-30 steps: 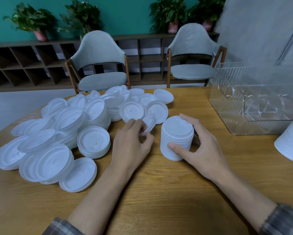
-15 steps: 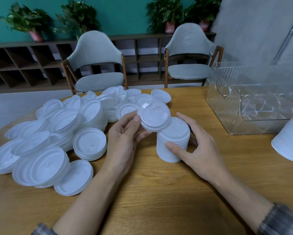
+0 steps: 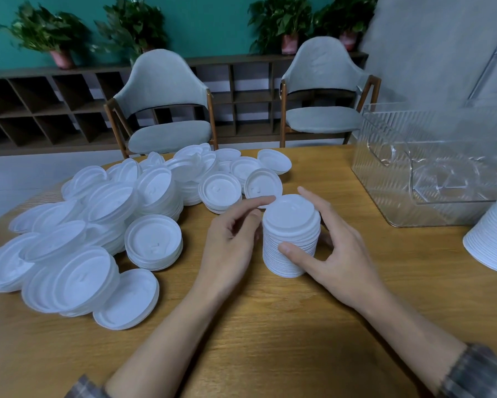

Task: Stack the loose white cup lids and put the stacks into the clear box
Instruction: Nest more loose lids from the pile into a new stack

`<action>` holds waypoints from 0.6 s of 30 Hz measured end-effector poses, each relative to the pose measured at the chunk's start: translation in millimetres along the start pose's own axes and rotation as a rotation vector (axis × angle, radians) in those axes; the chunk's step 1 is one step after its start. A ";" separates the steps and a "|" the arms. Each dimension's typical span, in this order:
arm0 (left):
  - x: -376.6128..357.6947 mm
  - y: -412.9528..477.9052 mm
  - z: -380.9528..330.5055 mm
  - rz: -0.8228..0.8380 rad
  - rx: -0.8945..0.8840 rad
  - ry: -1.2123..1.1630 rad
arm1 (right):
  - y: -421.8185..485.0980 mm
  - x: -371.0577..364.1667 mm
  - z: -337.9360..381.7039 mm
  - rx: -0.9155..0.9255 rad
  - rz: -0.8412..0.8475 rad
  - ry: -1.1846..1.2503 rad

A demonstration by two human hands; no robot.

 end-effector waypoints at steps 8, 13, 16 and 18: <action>-10.8 -7.1 -3.9 0.057 -0.062 0.105 | -1.0 0.7 0.1 0.000 -0.013 0.074; -8.2 -7.4 -6.7 0.054 -0.096 0.120 | -0.4 0.7 -0.7 -0.009 -0.016 0.102; -7.9 -9.5 -8.9 0.055 -0.126 0.152 | -0.8 1.5 -2.1 -0.006 -0.013 0.107; -7.7 -10.5 -10.1 0.054 -0.153 0.191 | -0.7 1.9 -2.8 0.001 -0.020 0.105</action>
Point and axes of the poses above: each hand's wrist, its own y-axis towards the middle knuckle, its own x-axis out of the back of the hand, z = x × y, the point moved 2 cm from there along y, towards the middle knuckle, and after that the axes turned 4 degrees about -y, right-handed, at the moved point
